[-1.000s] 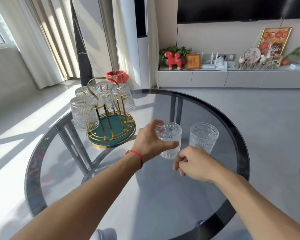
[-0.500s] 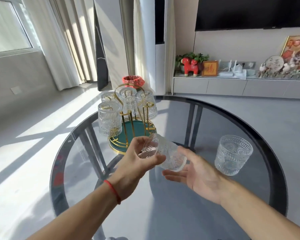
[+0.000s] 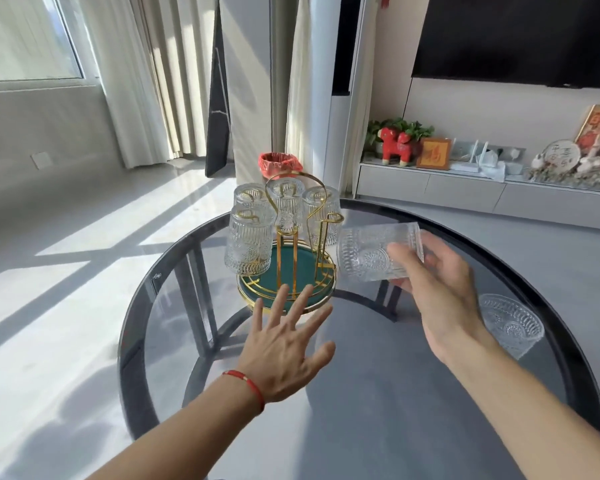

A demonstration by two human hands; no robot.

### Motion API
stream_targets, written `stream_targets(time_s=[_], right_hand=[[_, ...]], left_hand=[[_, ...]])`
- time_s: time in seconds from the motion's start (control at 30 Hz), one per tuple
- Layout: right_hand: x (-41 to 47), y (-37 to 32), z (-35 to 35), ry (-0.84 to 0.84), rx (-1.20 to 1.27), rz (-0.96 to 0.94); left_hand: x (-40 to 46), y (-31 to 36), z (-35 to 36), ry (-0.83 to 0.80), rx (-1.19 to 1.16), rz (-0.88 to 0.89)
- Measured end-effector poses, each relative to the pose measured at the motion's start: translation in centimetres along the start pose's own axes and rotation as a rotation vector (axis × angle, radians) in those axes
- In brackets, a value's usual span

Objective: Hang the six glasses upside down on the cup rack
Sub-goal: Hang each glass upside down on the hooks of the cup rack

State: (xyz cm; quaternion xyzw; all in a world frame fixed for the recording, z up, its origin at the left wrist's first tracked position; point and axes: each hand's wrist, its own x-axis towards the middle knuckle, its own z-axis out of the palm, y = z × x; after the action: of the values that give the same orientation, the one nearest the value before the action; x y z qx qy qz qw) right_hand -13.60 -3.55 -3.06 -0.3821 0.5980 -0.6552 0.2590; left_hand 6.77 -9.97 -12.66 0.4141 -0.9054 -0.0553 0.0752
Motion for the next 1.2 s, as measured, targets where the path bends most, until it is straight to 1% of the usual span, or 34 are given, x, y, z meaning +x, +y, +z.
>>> stream_targets(time_s=[0.13, 0.2, 0.33, 0.53, 0.67, 0.77, 0.87, 1.0, 1.13, 1.2], right_hand=[[2.8, -2.8, 1.7, 0.09, -0.292, -0.232], [3.9, -3.6, 2.6, 0.102, -0.393, -0.305], [5.6, -3.7, 4.5, 0.033, -0.615, -0.33], [5.5, -2.6, 7.7, -0.048, -0.774, -0.38], [5.2, -1.5, 9.1, -0.101, -0.847, -0.368], [5.2, -0.8, 9.3, -0.105, -0.893, -0.35], [5.3, -0.2, 9.2, -0.114, -0.909, -0.372], [5.3, 0.0, 9.0, -0.172, -0.939, -0.399], [3.6, -0.1, 7.7, -0.243, -0.872, -0.406], [2.1, 0.2, 6.2, -0.236, -0.869, -0.459]], left_hand=[[0.0, -0.4, 1.7, 0.0, 0.098, -0.025], [0.0, -0.7, 2.3, 0.005, 0.124, -0.025], [0.1, -0.9, 3.0, 0.017, 0.108, -0.026], [0.2, -0.9, 3.2, 0.024, 0.097, -0.028], [0.1, -0.9, 3.1, 0.034, 0.092, -0.028], [0.1, -0.9, 3.1, 0.02, 0.106, -0.027], [0.2, -0.9, 3.1, 0.011, 0.114, -0.033], [0.2, -0.8, 3.1, 0.027, 0.104, -0.04], [0.1, -0.5, 2.3, 0.027, 0.099, -0.054], [0.0, 0.1, 1.4, 0.063, 0.079, -0.096]])
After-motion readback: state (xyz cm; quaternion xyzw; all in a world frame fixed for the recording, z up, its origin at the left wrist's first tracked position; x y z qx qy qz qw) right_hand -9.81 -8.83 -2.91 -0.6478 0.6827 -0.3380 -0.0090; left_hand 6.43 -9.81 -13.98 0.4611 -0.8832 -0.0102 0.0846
